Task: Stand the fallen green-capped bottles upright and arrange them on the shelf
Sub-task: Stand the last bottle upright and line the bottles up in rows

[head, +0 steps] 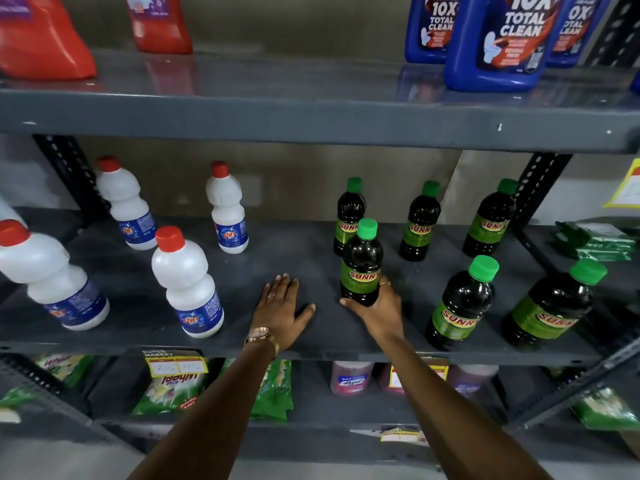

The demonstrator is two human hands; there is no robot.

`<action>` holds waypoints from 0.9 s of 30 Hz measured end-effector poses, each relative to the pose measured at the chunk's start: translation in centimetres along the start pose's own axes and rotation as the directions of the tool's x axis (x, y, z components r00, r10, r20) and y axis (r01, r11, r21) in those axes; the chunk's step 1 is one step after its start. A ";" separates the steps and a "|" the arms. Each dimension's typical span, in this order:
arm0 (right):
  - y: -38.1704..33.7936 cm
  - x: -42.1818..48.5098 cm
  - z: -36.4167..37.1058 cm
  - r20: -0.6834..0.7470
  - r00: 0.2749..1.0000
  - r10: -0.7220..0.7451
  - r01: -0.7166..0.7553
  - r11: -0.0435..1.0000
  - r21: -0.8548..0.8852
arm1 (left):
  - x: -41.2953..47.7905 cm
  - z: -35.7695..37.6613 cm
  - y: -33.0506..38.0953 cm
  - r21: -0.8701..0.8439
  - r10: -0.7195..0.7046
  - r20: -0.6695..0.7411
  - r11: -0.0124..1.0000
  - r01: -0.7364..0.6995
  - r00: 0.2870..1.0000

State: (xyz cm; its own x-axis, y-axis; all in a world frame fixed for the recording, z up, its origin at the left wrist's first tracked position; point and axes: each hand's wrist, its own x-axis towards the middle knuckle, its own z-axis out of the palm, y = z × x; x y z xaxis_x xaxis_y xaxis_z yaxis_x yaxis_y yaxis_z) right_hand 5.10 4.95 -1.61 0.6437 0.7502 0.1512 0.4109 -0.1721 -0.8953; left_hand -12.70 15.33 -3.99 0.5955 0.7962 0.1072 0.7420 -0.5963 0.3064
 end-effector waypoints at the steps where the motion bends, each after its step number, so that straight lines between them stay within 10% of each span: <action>1: 0.1 -0.9 -0.2 -0.001 1.000 -0.002 0.002 1.000 -0.010 | 0.1 0.1 0.0 0.004 0.003 0.000 1.000 -0.003 1.000; 27: 0.4 -7.4 -2.9 0.188 0.982 0.002 0.014 0.996 -0.086 | 0.2 0.3 0.1 0.046 0.013 -0.029 0.999 -0.012 0.999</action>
State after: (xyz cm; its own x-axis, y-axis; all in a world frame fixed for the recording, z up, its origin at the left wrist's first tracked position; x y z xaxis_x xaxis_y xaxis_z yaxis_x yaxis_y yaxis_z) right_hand 2.41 -2.50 -1.83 0.5117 0.8565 0.0675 0.4738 -0.2158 -0.8538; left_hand -12.45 15.40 -4.21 0.5963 0.7907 0.1385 0.7481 -0.6100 0.2612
